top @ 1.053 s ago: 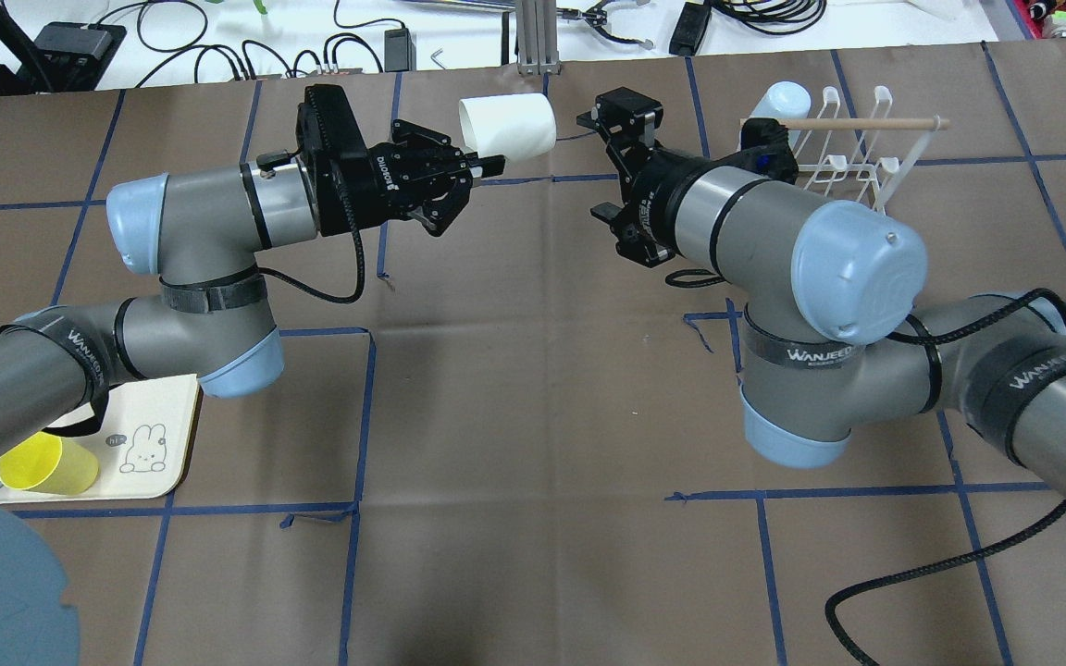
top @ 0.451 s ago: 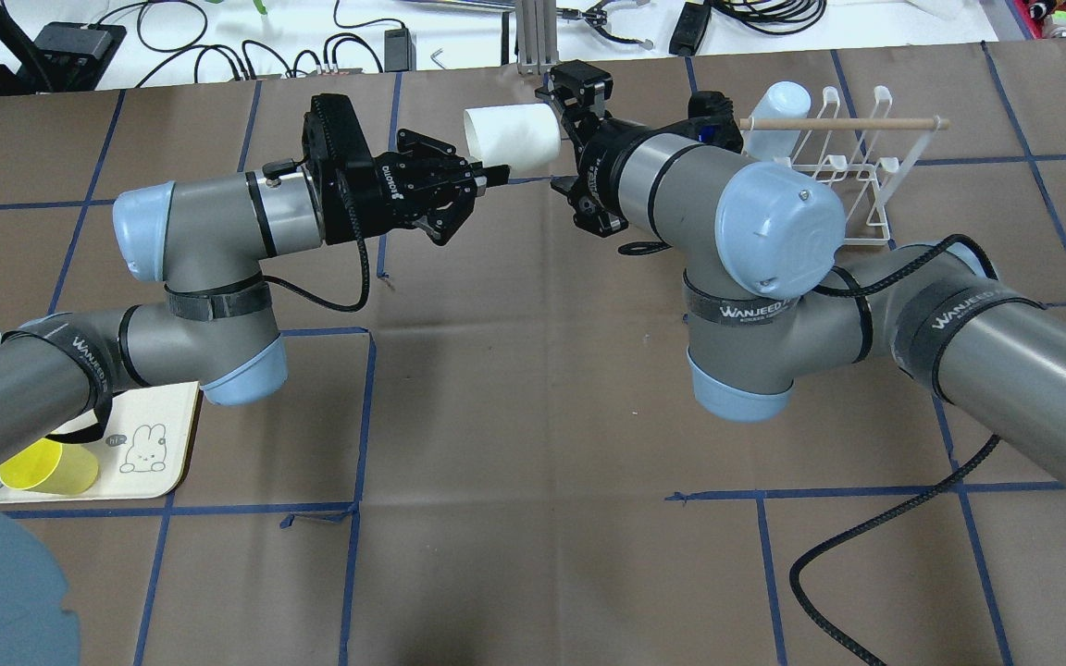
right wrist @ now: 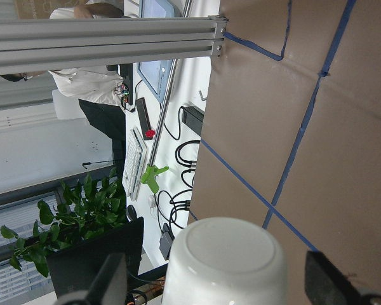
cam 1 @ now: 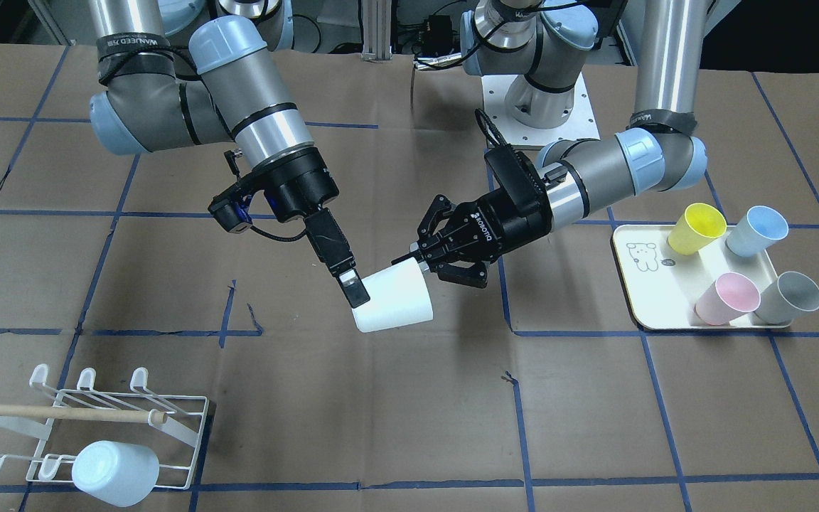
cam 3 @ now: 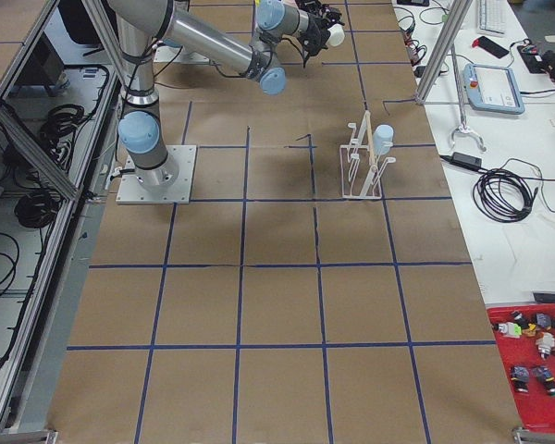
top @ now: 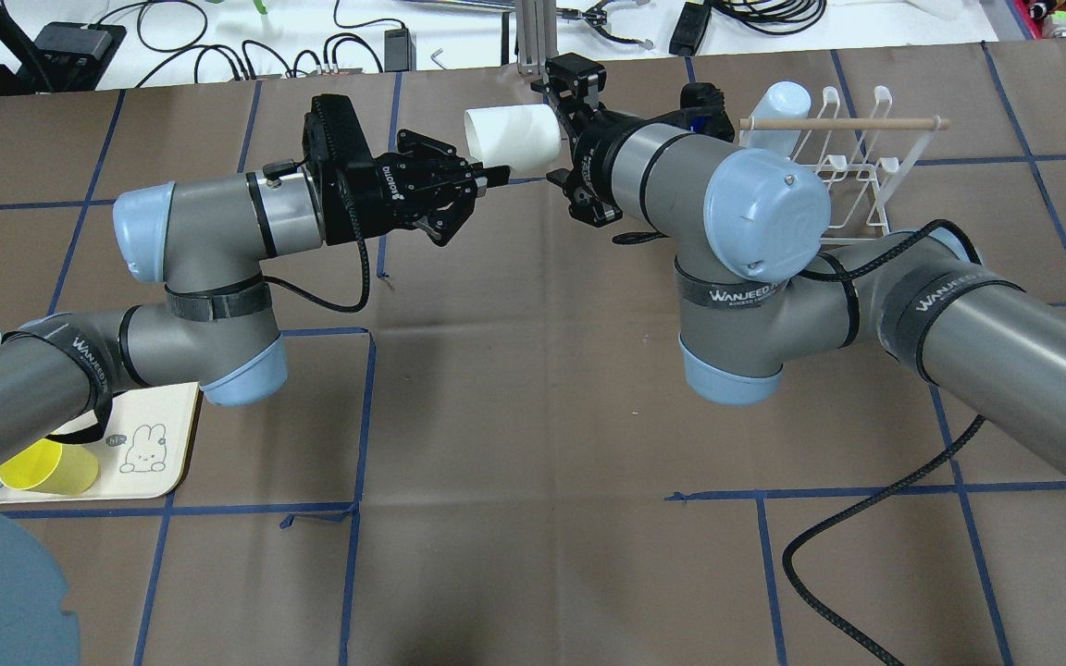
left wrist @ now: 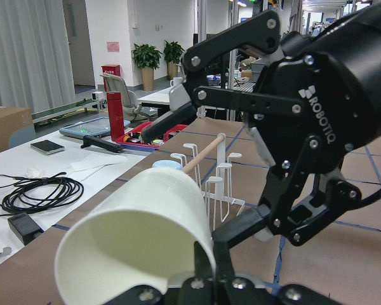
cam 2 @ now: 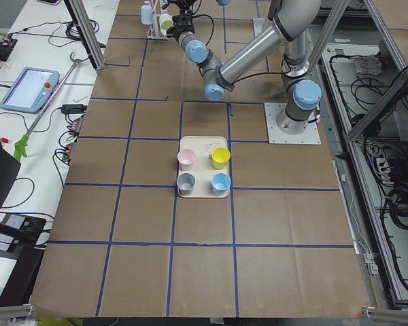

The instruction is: Transfer IKEA cup to right arm and place on rack

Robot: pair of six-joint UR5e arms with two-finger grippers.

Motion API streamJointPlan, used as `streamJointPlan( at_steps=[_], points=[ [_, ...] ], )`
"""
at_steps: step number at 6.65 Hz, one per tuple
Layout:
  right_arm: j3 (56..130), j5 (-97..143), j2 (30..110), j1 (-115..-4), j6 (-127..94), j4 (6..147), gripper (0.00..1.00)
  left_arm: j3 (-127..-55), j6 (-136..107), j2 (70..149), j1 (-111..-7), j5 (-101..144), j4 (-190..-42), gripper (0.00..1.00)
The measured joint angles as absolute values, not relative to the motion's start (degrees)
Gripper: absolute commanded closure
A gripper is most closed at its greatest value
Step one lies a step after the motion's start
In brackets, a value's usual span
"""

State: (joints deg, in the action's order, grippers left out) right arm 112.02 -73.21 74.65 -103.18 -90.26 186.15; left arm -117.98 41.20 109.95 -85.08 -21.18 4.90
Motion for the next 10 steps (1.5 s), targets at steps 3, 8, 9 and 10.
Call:
streamJointPlan(
  at_steps=[3,8,9,10],
  points=[
    [110.5,-73.2,72.7,-103.5,-90.3,186.2,0.02,-118.0,41.1,110.0,-85.1,-21.2,4.9,0.9],
    [109.9,-73.4,71.9,-104.9,-90.3,186.0,0.19,-118.0,41.1,109.8,-85.1,-21.2,4.9,0.88],
    [109.9,-73.4,71.8,-104.9,-90.3,186.0,0.21,-117.9,41.1,109.8,-85.1,-21.2,4.9,0.85],
    [109.9,-73.4,71.8,-104.9,-90.3,185.9,0.27,-117.9,41.1,109.7,-85.1,-21.2,4.9,0.69]
  ],
)
